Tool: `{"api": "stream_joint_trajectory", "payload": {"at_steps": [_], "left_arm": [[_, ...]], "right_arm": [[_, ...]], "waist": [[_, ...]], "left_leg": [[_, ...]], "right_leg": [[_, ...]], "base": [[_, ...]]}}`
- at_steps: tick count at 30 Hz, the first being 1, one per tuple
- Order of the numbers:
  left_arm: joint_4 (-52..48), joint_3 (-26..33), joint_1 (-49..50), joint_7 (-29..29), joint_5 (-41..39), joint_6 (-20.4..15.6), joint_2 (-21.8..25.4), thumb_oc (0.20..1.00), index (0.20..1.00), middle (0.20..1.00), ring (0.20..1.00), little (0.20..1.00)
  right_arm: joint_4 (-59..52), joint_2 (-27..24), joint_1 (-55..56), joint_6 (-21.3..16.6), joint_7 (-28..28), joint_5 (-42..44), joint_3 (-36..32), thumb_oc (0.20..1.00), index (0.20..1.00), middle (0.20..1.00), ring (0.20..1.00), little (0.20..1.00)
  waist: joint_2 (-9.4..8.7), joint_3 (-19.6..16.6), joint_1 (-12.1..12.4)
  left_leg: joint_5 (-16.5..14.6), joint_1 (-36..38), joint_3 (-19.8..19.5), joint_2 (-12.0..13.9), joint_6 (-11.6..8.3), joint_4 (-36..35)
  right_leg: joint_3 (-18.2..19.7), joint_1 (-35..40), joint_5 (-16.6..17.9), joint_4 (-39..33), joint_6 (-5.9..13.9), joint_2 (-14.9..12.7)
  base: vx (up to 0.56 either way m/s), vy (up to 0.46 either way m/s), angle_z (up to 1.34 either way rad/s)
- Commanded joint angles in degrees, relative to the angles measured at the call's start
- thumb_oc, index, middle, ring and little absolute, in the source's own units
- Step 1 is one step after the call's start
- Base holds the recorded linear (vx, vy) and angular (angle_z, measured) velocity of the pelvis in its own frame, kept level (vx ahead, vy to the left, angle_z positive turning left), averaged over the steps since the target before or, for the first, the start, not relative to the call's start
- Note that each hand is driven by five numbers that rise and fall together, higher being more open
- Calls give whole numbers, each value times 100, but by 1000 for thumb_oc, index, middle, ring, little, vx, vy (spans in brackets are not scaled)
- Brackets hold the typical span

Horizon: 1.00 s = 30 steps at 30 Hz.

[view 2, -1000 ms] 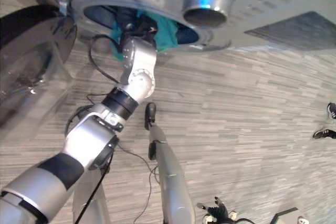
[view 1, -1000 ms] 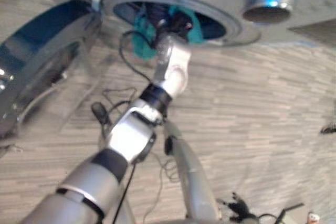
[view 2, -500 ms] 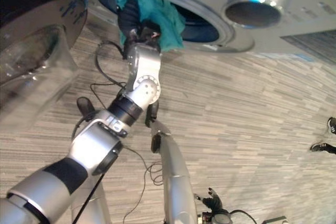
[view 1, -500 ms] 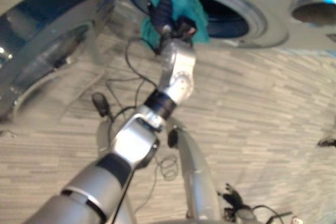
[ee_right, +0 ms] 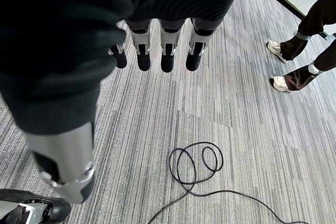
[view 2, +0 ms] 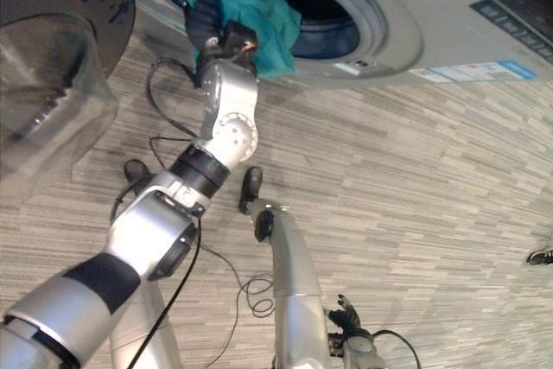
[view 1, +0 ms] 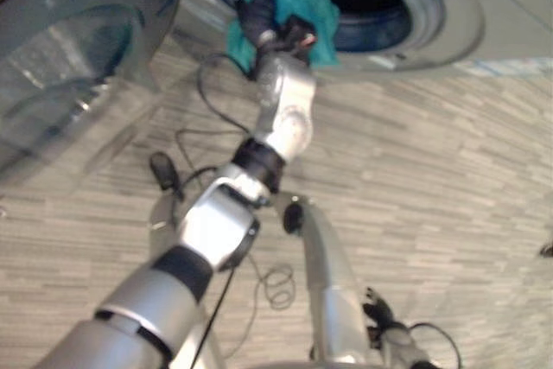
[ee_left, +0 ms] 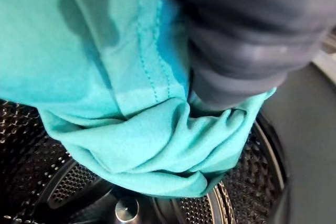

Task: Grab the laundry basket,head to the washer,open it,put in the laundry and shut it.

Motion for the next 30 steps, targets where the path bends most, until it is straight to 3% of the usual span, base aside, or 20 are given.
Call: {"api": "stream_joint_trajectory", "payload": {"at_steps": [1,9,18,25,30], "left_arm": [[23,-237,-1019,-269,205,-53,-335,200,200,200,200,200],[107,-305,-1269,-351,109,35,-161,200,200,200,200,200],[729,-147,-2015,-274,-308,81,173,200,200,200,200,200],[778,-199,-2514,-45,-139,67,109,200,200,200,200,200],[524,-587,-2650,110,403,203,-169,200,200,200,200,200]], "right_arm": [[-278,-304,345,80,-124,74,22,1000,1000,1000,1000,1000],[-220,-265,322,63,-146,106,-69,1000,1000,1000,1000,1000],[-241,-278,-98,97,-190,190,-114,1000,1000,1000,1000,1000],[-285,-306,-255,-11,-274,391,-172,1000,1000,1000,1000,1000],[-401,-422,-115,-60,-413,519,-390,1000,1000,1000,1000,1000]], "waist": [[190,-138,-261],[211,-174,-288],[274,-288,-359],[278,-241,-415],[307,-280,-555]], "left_leg": [[-1301,-17,-47,218,430,810],[-1451,-259,-75,243,429,1324],[-1372,-258,1,279,419,983],[-1341,-251,42,293,381,992],[-1352,-167,154,424,326,1049]], "right_leg": [[-560,-50,-523,301,0,371],[-514,-225,-737,720,-111,326],[-485,-255,-694,512,-65,346],[-440,-256,-710,508,-81,371],[-435,-191,-718,499,-134,405]], "base": [[0,0,0],[21,1,-3],[1,5,-1],[11,2,-2],[20,-30,1]]}}
